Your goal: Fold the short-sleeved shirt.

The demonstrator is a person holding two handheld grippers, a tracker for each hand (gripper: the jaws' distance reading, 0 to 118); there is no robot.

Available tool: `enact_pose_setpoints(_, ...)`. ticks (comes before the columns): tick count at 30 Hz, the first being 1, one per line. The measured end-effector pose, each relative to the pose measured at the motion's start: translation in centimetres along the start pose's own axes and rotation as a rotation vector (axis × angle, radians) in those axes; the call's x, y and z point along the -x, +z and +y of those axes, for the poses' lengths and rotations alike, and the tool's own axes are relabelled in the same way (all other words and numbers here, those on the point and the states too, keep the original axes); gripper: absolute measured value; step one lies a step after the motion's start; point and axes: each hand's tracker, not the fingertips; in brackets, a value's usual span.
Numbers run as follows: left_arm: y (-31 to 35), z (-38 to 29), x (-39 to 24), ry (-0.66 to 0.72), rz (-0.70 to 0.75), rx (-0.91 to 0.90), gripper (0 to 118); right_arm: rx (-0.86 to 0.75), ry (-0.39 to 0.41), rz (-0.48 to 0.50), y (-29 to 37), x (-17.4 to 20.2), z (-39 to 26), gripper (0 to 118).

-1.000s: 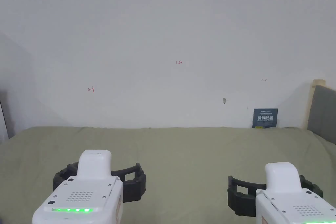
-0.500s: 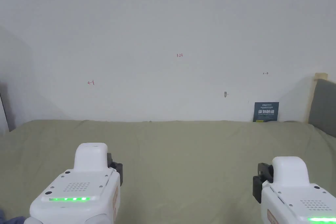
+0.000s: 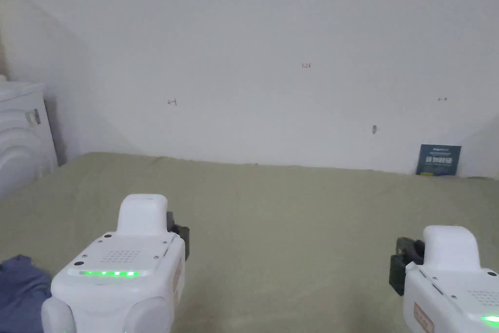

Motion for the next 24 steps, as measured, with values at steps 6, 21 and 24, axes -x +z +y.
enact_pose_setpoints(6, 2.2, -0.2, 6.1, 0.025, 0.161, 0.005, 0, -0.011, 0.029, 0.164, -1.8, 6.5, 0.4, 0)
enact_pose_setpoints(21, 9.1, -2.5, 18.8, 0.101, 0.471, 0.055, 0, 0.004, 0.078, 0.467, -3.1, 19.4, 0.3, 0)
enact_pose_setpoints(24, 8.9, -2.9, 19.0, 0.109, 0.472, 0.064, 0, 0.010, 0.087, 0.474, -3.3, 19.7, 0.2, 0)
